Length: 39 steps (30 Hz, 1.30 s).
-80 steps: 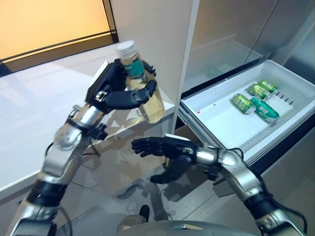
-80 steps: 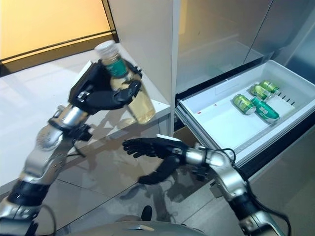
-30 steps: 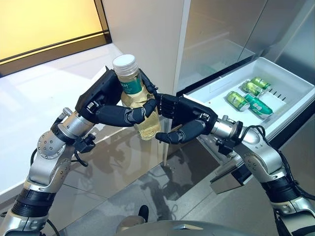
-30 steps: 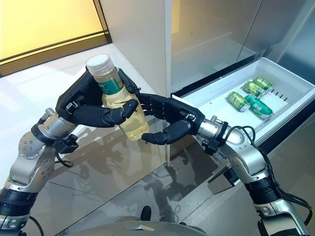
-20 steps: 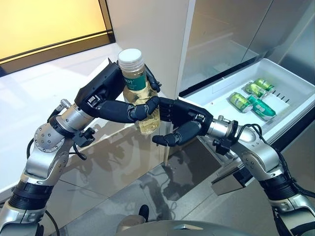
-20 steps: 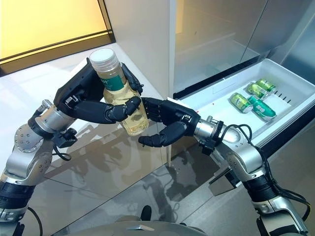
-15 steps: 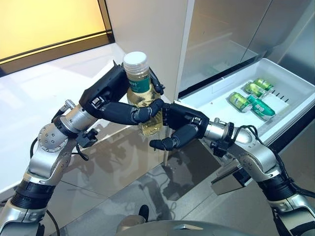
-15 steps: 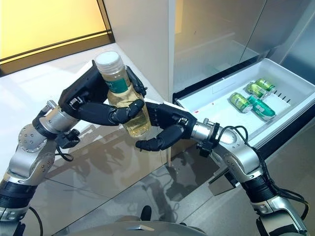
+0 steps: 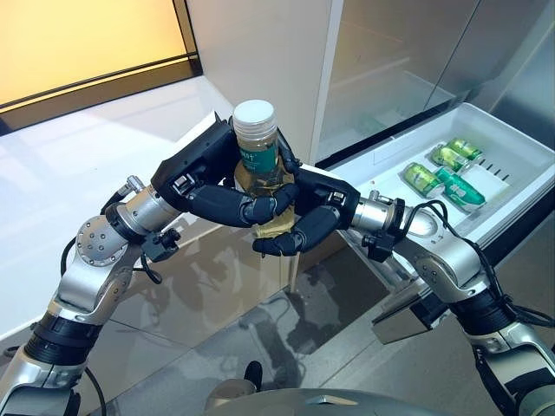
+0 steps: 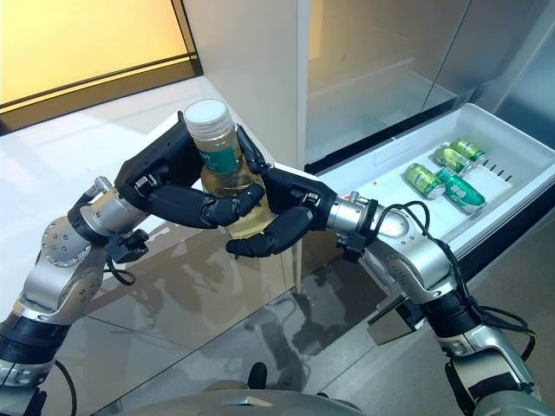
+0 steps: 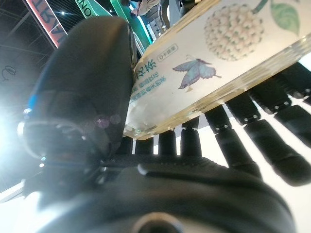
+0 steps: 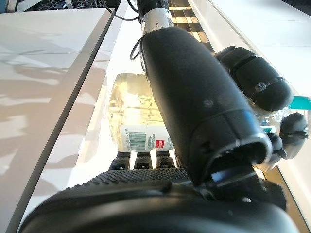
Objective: Put drinks into fridge and close the fridge
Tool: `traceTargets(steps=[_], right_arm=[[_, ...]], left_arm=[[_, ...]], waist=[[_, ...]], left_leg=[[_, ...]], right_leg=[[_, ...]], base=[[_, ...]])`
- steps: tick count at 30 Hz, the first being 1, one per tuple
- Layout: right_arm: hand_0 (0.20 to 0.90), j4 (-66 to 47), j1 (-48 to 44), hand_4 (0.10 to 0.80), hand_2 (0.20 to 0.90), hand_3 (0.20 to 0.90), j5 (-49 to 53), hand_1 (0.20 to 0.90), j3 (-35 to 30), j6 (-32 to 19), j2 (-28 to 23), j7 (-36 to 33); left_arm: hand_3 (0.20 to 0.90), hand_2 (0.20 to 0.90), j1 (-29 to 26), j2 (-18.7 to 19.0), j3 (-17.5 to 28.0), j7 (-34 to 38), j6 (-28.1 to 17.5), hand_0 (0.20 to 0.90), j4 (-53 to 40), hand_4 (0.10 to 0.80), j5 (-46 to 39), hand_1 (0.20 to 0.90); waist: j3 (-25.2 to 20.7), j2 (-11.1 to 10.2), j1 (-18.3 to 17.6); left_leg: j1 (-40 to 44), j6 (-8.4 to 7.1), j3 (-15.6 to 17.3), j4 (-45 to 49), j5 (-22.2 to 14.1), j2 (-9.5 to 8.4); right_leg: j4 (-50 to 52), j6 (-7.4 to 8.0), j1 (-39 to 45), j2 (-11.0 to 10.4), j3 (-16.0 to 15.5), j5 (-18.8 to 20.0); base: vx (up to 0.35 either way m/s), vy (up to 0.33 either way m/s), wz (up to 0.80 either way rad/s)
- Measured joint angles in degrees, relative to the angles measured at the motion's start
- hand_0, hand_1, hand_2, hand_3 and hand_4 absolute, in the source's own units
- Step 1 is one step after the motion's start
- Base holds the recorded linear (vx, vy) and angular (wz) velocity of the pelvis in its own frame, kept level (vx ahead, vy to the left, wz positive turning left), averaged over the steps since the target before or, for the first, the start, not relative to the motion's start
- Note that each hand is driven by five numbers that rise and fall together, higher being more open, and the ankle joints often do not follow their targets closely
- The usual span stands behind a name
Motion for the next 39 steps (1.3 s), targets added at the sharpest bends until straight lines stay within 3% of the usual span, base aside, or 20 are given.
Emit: traceTargets(steps=[3, 4, 5, 6, 7, 24, 25, 26, 27, 39], right_arm=[[0.900, 0.0, 0.0, 0.800, 0.900, 0.900, 0.7, 0.900, 0.6, 0.0, 0.0, -0.6], [0.846, 0.0, 0.0, 0.737, 0.846, 0.837, 0.7, 0.846, 0.6, 0.0, 0.0, -0.6], [0.662, 0.0, 0.0, 0.523, 0.662, 0.623, 0.7, 0.662, 0.6, 0.0, 0.0, -0.6], [0.575, 0.0, 0.0, 0.421, 0.575, 0.521, 0.7, 0.575, 0.6, 0.0, 0.0, -0.6], [0.300, 0.0, 0.0, 0.100, 0.300, 0.200, 0.7, 0.300, 0.6, 0.0, 0.0, -0.6], [0.300, -0.8, -0.2, 0.100, 0.300, 0.200, 0.7, 0.300, 2.8, 0.0, 0.7, -3.4], [0.300, -0.8, -0.2, 0.100, 0.300, 0.200, 0.7, 0.300, 2.8, 0.0, 0.7, -3.4], [0.300, -0.8, -0.2, 0.100, 0.300, 0.200, 0.7, 0.300, 2.8, 0.0, 0.7, -3.4], [0.300, -0.8, -0.2, 0.100, 0.300, 0.200, 0.7, 0.300, 2.8, 0.0, 0.7, -3.5], [0.300, -0.8, -0.3, 0.100, 0.300, 0.200, -0.4, 0.300, 2.3, -0.2, -2.7, -5.1]], left_arm=[[0.200, 0.300, -0.1, 0.8, 0.0, -0.2, 0.0, 0.300, 0.0, 0.100, 0.0, 0.300], [0.200, 0.300, -0.2, 0.8, 0.0, -0.3, 0.0, 0.300, 0.0, 0.100, 0.0, 0.300], [0.200, 0.300, -0.2, 0.8, 0.0, -0.3, 0.0, 0.300, 0.0, 0.100, 0.0, 0.300], [0.200, 0.300, -0.2, 0.8, 0.0, -0.3, 0.0, 0.300, 0.0, 0.100, 0.0, 0.300], [0.200, 0.300, -0.3, 0.8, 0.0, -0.3, 0.0, 0.300, 0.0, 0.100, 0.0, 0.300], [0.200, 0.300, -2.6, 0.5, -1.6, 1.3, 1.6, 0.300, -0.1, 0.100, -0.2, 0.300], [0.362, 0.439, -2.6, 0.5, -1.6, 1.3, 1.6, 0.439, -0.1, 0.262, -0.2, 0.439], [0.744, 0.766, -2.6, 0.5, -1.6, 1.3, 1.6, 0.766, -0.1, 0.644, -0.2, 0.766], [0.900, 0.900, -2.6, 0.5, -1.6, 1.3, 1.6, 0.900, -0.1, 0.800, -0.2, 0.900], [0.900, 0.900, -2.6, 0.5, -1.6, 1.4, 2.6, 0.900, -0.6, 0.800, -0.6, 0.900]], waist=[[0.0, 0.0, 0.0], [0.0, 0.0, 0.0], [0.0, 0.0, 0.0], [0.0, 0.0, 0.0], [0.0, 0.0, 0.0], [0.0, 0.0, 0.1], [0.0, 0.0, 0.1], [0.0, 0.0, 0.1], [0.0, 0.0, 0.1], [0.0, 0.0, 0.2]], left_leg=[[0.0, 0.00, 0.0, 0.0, 0.0, 0.00], [0.0, 0.00, 0.0, 0.0, 0.0, 0.00], [0.0, 0.00, 0.0, 0.0, 0.0, 0.00], [0.0, 0.00, 0.0, 0.0, 0.0, -0.01], [0.0, 0.00, 0.0, 0.0, 0.0, 0.00], [0.2, 0.00, 0.0, 0.0, 0.0, -0.01], [0.2, 0.00, 0.0, 0.0, 0.0, -0.01], [0.2, 0.00, 0.0, 0.0, 0.0, -0.01], [0.2, 0.00, 0.0, 0.0, 0.0, -0.01], [0.2, 0.00, 0.0, 0.0, 0.0, -0.02]], right_leg=[[0.0, 0.00, 0.0, 0.0, 0.0, 0.0], [0.0, 0.00, 0.0, 0.0, 0.0, 0.0], [0.0, 0.00, 0.0, 0.0, 0.0, 0.0], [0.0, 0.00, 0.0, 0.0, 0.0, 0.0], [0.0, 0.00, 0.0, 0.0, 0.0, 0.0], [0.0, 0.00, 0.2, 0.0, 0.0, 0.0], [0.0, 0.00, 0.3, 0.0, 0.0, 0.0], [0.0, 0.00, 0.3, 0.0, 0.0, 0.0], [0.0, 0.00, 0.3, 0.0, 0.0, 0.0], [0.0, 0.00, 0.3, 0.0, 0.0, 0.0]], base=[[0.000, 0.000, 0.00], [0.000, 0.000, 0.00], [0.000, 0.000, 0.00], [0.000, 0.000, 0.00], [0.000, 0.000, 0.00], [0.000, 0.000, 0.00], [0.000, 0.000, 0.00], [0.000, 0.000, 0.00], [0.000, 0.000, 0.00], [0.000, 0.000, 0.00]])
